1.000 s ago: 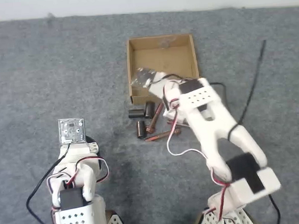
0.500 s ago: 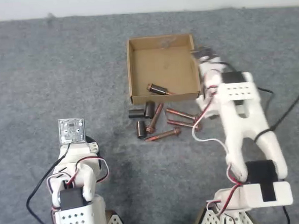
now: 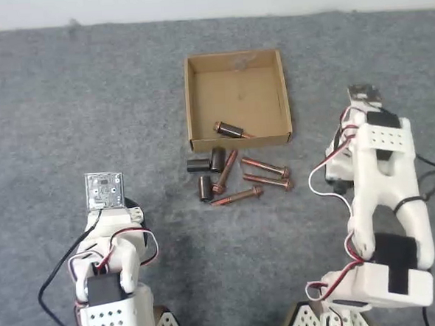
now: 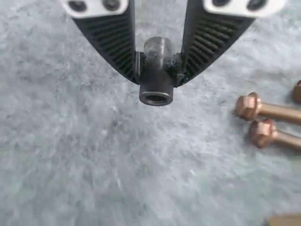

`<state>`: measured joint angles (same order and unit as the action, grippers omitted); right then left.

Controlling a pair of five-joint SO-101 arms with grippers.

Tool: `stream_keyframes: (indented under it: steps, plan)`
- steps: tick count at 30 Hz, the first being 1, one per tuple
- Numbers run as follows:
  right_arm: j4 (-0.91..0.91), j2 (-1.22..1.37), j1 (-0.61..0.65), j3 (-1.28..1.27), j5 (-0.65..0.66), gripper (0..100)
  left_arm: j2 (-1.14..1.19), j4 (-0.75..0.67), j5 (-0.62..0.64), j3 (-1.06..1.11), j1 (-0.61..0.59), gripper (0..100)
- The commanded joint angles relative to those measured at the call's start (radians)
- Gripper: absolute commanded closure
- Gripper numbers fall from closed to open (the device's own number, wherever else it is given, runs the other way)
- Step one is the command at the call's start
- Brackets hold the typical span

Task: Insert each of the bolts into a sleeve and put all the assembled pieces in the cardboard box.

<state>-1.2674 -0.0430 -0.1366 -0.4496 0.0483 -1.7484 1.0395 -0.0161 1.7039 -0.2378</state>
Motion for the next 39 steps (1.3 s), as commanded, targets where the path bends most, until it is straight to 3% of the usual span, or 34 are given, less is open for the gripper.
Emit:
stream_keyframes:
  steps: [1, 10, 20, 26, 33, 39]
  plan:
    - [0.094, -0.065, -0.028, -0.066, -0.008, 97.9, -0.015, -0.025, -0.006, -0.015, 0.000, 99]
    - [0.174, -0.073, -0.062, -0.187, 0.035, 97.9, -0.015, -0.025, -0.006, -0.015, 0.000, 99]
    - [0.269, -0.404, -0.096, -0.448, 0.089, 99.1, -0.015, -0.041, -0.006, -0.015, 0.000, 99]
    - [0.288, -0.435, -0.105, -0.525, 0.138, 99.1, -0.015, -0.040, -0.006, -0.015, 0.000, 99]
    - [0.384, -0.435, -0.278, -0.615, 0.218, 99.1, -0.023, -0.049, -0.008, -0.015, 0.023, 99]
    - [0.390, -0.435, -0.308, -0.617, 0.221, 99.1, -0.018, -0.087, -0.040, -0.015, 0.118, 97]
